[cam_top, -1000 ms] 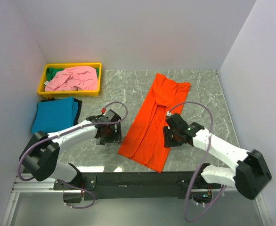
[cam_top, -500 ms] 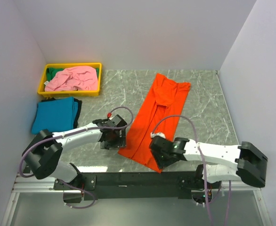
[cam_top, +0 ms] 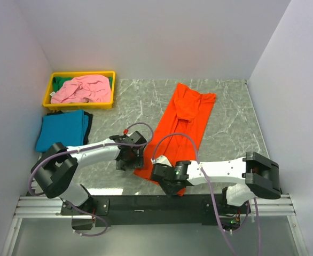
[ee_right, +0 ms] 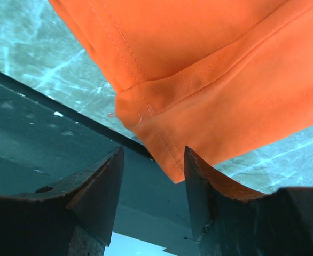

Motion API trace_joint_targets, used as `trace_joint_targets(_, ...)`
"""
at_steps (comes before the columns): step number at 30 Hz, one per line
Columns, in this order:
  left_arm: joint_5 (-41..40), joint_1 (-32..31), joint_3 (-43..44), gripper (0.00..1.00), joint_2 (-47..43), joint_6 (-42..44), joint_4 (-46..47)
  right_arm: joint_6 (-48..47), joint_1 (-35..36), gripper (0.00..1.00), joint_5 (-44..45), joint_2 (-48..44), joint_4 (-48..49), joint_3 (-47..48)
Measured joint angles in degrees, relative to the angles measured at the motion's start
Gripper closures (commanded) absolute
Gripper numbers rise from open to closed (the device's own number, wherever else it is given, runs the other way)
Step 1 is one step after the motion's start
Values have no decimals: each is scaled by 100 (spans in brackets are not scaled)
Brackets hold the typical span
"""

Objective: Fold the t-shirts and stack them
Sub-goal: Fold the tshirt

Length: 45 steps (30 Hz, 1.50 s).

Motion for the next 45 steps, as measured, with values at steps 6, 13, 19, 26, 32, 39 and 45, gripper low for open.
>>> trace_joint_targets(6, -2, 0, 61, 22, 87, 0, 2, -59, 24, 48, 26, 247, 2, 0)
trace_joint_targets(13, -13, 0, 63, 22, 87, -2, -4, -72, 44, 58, 101, 481, 2, 4)
trace_joint_targets(19, -24, 0, 72, 22, 87, -24, -11, -87, 96, 75, 96, 540, 7, 48)
trace_joint_targets(26, -37, 0, 101, 22, 87, -83, -44, -162, 94, 100, 175, 557, -17, 61)
trace_joint_targets(32, -24, 0, 157, 22, 87, -142, -48, -162, 94, 100, 181, 557, -13, 55)
trace_joint_targets(39, 85, 0, 157, 28, 129, -188, 4, -160, 94, 100, 195, 553, -11, 50)
trace_joint_targets(45, 175, 2, 164, 53, 245, -181, -17, -160, 94, 100, 201, 546, -13, 48)
